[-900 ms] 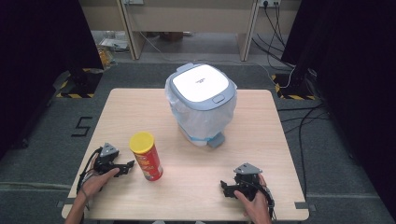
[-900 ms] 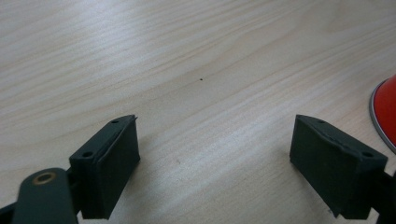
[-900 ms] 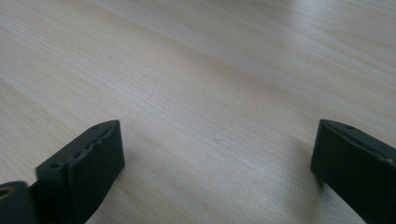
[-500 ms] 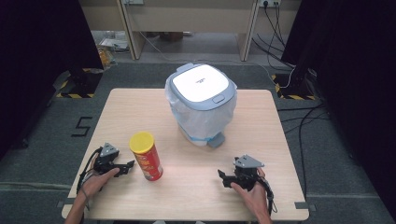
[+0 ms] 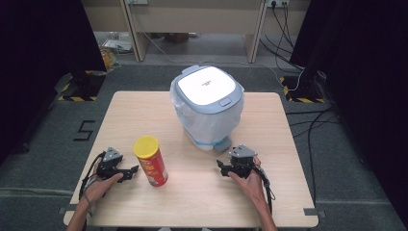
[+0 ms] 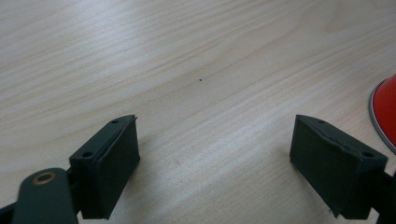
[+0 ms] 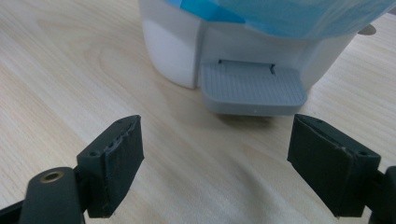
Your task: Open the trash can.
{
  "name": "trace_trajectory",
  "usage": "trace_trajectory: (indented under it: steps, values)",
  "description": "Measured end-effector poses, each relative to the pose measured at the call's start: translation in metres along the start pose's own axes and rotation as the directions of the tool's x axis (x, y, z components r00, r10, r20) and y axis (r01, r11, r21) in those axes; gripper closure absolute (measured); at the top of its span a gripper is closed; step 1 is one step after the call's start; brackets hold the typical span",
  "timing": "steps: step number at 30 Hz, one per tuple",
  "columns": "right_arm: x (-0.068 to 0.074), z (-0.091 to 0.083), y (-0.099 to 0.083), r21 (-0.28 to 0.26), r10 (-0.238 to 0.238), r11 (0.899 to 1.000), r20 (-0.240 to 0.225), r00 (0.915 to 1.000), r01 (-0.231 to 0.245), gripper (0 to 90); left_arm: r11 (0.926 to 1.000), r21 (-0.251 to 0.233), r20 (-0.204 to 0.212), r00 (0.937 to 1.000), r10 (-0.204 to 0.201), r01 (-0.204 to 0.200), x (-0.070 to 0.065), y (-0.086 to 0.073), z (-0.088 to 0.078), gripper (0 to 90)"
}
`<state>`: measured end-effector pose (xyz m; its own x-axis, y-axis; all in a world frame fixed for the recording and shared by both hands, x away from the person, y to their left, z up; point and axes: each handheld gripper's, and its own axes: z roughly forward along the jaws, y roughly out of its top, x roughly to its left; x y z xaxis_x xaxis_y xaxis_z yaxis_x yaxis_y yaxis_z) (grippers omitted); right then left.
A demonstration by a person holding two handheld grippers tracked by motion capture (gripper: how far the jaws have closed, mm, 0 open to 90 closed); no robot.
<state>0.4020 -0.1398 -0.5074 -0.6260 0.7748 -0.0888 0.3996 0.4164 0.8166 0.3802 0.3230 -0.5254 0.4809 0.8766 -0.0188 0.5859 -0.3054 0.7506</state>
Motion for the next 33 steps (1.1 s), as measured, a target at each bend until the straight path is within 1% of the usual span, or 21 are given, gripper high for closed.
trace_trajectory:
  steps: [2, 3, 4, 9, 12, 13, 15, 17, 18, 19, 20, 22, 23, 25, 26, 27, 28, 29, 30, 32, 33]
  values:
    - [-0.001, 0.0, 0.001, -0.018, 0.012, 1.0, -0.015, 0.9998, -0.012, 18.6, 1.0, 0.0, 0.001, 1.0, 0.0, 0.0, 0.0, 0.0, 0.0, 14.7]
    - [-0.001, 0.002, 0.002, -0.044, 0.032, 0.998, -0.037, 0.9988, -0.034, 19.1, 1.0, 0.001, 0.0, 1.0, 0.001, -0.001, 0.0, 0.0, 0.0, 14.7]
    - [-0.001, 0.003, 0.002, -0.047, 0.034, 0.998, -0.044, 0.9984, -0.036, 19.3, 1.0, 0.0, 0.0, 1.0, 0.0, 0.0, 0.0, 0.0, 0.0, 14.7]
    - [-0.001, 0.007, 0.002, -0.036, 0.038, 0.999, -0.038, 0.9986, -0.039, 19.7, 1.0, -0.001, 0.002, 1.0, 0.0, 0.0, 0.0, 0.0, 0.0, 14.7]
    - [-0.002, 0.008, 0.003, -0.044, 0.04, 0.998, -0.046, 0.9982, -0.042, 19.8, 1.0, -0.002, 0.003, 1.0, 0.001, -0.001, 0.0, 0.0, 0.001, 14.7]
    - [-0.002, 0.008, 0.003, -0.042, 0.05, 0.998, -0.046, 0.9977, -0.052, 20.1, 1.0, -0.001, 0.003, 1.0, 0.001, -0.001, 0.0, 0.001, 0.001, 14.7]
    - [-0.001, 0.007, 0.004, -0.019, 0.061, 0.998, -0.036, 0.9975, -0.061, 21.3, 1.0, 0.002, 0.002, 1.0, 0.002, -0.002, 0.0, 0.001, 0.001, 14.7]
    - [-0.001, 0.006, 0.004, -0.022, 0.059, 0.998, -0.037, 0.9976, -0.06, 21.3, 1.0, -0.001, 0.003, 1.0, 0.002, -0.002, 0.0, 0.001, 0.001, 14.7]
    - [-0.001, 0.005, 0.007, 0.003, 0.038, 0.999, -0.037, 0.9986, -0.038, 21.3, 1.0, 0.002, 0.003, 1.0, 0.003, -0.003, 0.0, 0.001, 0.001, 14.7]
    - [-0.001, 0.004, 0.014, 0.008, -0.006, 1.0, -0.008, 1.0, 0.006, 21.3, 1.0, 0.001, 0.003, 1.0, 0.002, -0.002, 0.0, 0.001, 0.001, 14.7]
    - [-0.004, 0.001, 0.025, -0.042, 0.052, 0.998, -0.049, 0.9974, -0.055, 21.2, 1.0, 0.001, 0.003, 1.0, 0.002, -0.002, 0.0, 0.001, 0.001, 14.7]
    - [-0.004, 0.001, 0.028, -0.05, 0.058, 0.997, -0.059, 0.9966, -0.061, 21.7, 1.0, 0.001, 0.003, 1.0, 0.002, -0.002, 0.0, 0.001, 0.001, 14.7]
    - [-0.006, 0.002, 0.033, -0.071, 0.068, 0.995, -0.051, 0.9964, -0.071, 21.4, 1.0, 0.001, 0.003, 1.0, 0.002, -0.002, 0.0, 0.001, 0.001, 14.7]
    - [-0.009, 0.006, 0.038, -0.048, 0.048, 0.998, -0.034, 0.9983, -0.05, 21.4, 1.0, 0.001, 0.003, 1.0, 0.002, -0.002, 0.0, 0.001, 0.001, 14.7]
    - [-0.01, 0.011, 0.039, -0.059, 0.073, 0.995, -0.041, 0.9965, -0.075, 21.9, 1.0, 0.001, 0.003, 1.0, 0.002, -0.002, 0.0, 0.001, 0.001, 14.7]
    - [-0.01, 0.011, 0.039, -0.059, 0.073, 0.995, -0.041, 0.9965, -0.075, 21.9, 1.0, 0.001, 0.003, 1.0, 0.002, -0.002, 0.0, 0.001, 0.001, 14.7]
    - [-0.011, 0.018, 0.036, -0.034, 0.073, 0.997, -0.054, 0.9959, -0.075, 21.9, 1.0, 0.001, 0.003, 1.0, 0.002, -0.002, 0.0, 0.001, 0.001, 14.7]
    - [-0.011, 0.018, 0.036, -0.034, 0.073, 0.997, -0.054, 0.9959, -0.075, 21.9, 1.0, 0.001, 0.003, 1.0, 0.002, -0.002, 0.0, 0.001, 0.001, 14.7]
    - [-0.01, 0.024, 0.032, -0.008, 0.052, 0.999, -0.04, 0.9979, -0.052, 21.8, 1.0, 0.001, 0.003, 1.0, 0.002, -0.002, 0.0, 0.001, 0.001, 14.7]
    - [-0.009, 0.025, 0.032, -0.013, 0.047, 0.999, -0.039, 0.9981, -0.048, 21.8, 1.0, 0.001, 0.003, 1.0, 0.002, -0.002, 0.0, 0.001, 0.001, 14.7]
    - [-0.007, 0.029, 0.031, -0.025, 0.031, 0.999, -0.047, 0.9984, -0.032, 21.6, 1.0, 0.001, 0.003, 1.0, 0.002, -0.002, 0.0, 0.001, 0.001, 14.7]
